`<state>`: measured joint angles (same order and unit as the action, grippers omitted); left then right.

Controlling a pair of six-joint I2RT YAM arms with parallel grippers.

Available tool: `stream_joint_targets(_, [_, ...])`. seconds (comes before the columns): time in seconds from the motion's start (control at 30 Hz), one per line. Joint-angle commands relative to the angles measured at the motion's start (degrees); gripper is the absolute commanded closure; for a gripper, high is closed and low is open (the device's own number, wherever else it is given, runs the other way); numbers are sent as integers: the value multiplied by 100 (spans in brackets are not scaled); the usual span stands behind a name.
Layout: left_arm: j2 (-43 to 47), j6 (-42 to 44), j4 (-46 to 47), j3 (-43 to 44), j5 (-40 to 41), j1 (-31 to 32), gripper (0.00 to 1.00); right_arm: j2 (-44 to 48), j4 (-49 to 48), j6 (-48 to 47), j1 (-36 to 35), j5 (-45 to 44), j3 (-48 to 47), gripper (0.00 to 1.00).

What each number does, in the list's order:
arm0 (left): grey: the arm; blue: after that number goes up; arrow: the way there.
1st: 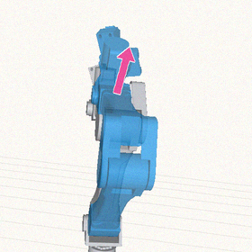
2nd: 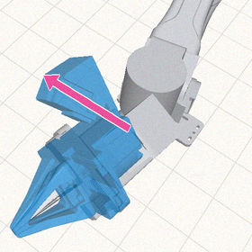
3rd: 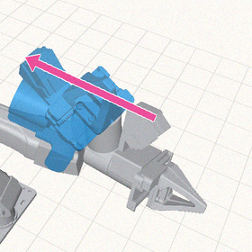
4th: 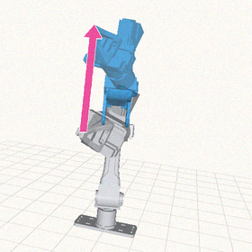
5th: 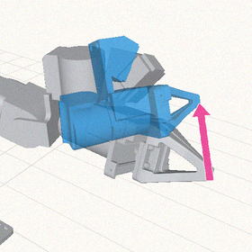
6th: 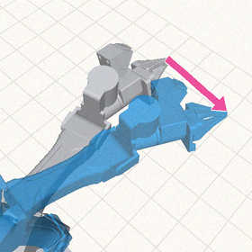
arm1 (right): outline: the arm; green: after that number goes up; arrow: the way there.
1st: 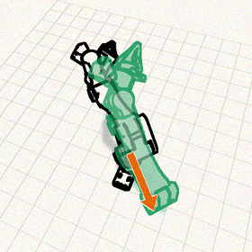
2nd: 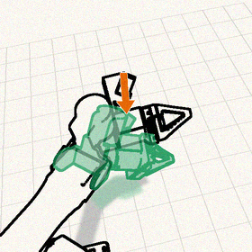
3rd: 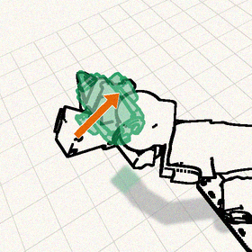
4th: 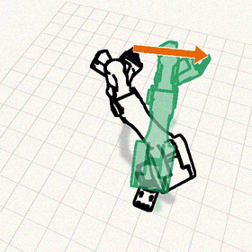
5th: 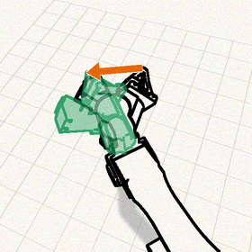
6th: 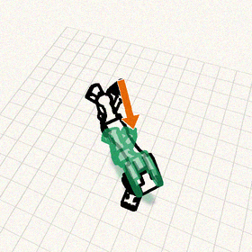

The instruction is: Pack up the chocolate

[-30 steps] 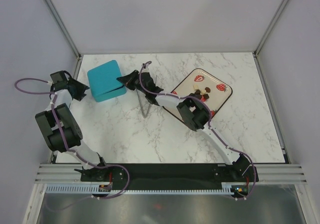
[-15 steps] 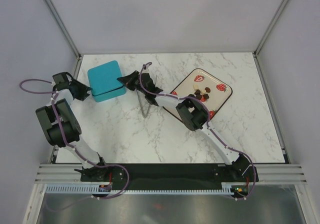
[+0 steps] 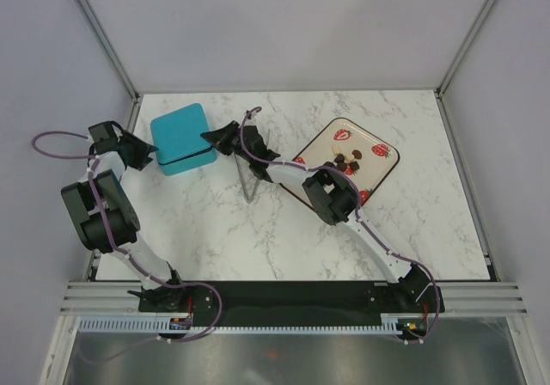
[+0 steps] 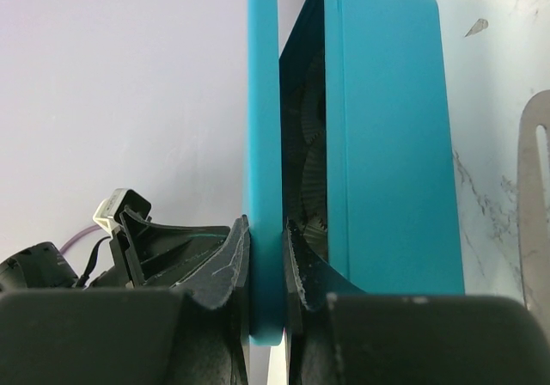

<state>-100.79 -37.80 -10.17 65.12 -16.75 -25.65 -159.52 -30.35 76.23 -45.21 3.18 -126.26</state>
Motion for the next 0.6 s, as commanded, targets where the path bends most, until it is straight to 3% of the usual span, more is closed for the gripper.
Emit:
stream_joint_targets(0.0, [139, 264, 77, 255, -118, -45, 50, 123, -419, 85, -23, 104, -233, 100])
stream_joint_targets(0.57, [-54, 282, 24, 168, -162, -63, 51, 238, -410, 138, -67, 174, 118, 100])
